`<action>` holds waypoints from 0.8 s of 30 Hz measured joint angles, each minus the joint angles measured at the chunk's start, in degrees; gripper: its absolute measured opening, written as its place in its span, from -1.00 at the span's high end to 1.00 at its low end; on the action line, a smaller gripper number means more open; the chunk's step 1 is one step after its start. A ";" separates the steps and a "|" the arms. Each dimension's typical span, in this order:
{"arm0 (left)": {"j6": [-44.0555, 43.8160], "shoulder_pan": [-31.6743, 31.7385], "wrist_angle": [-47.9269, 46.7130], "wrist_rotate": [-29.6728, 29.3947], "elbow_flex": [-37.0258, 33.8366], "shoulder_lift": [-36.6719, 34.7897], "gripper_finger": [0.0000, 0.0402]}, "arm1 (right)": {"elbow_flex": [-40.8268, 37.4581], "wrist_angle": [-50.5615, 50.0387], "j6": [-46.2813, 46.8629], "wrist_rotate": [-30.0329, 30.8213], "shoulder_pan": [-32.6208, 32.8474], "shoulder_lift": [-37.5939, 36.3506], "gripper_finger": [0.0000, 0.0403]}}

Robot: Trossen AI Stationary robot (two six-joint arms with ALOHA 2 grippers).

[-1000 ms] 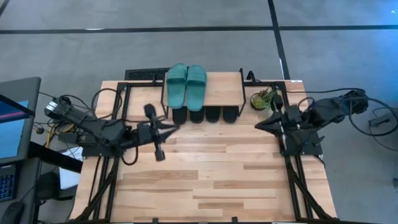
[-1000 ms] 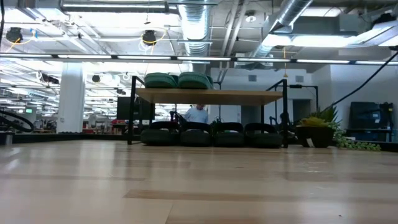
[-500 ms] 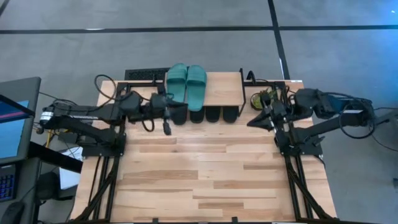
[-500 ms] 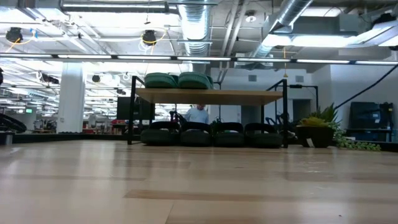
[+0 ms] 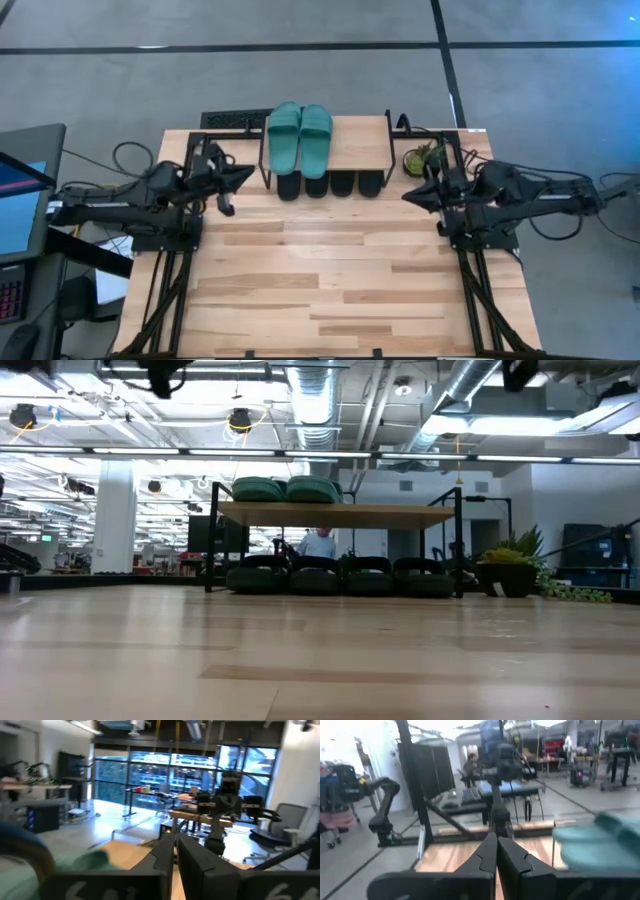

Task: Pick and place slides into the shelf
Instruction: Return to Home Position

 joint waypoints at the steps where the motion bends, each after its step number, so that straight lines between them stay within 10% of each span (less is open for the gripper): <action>1: -0.52 -0.24 -0.04 -1.13 -1.87 -1.57 0.93 | -1.37 0.66 0.47 0.91 -0.14 -0.66 1.00; 24: 0.61 -12.51 15.61 -17.83 -20.55 -13.24 0.93 | -20.09 12.27 4.26 15.27 5.30 -15.14 1.00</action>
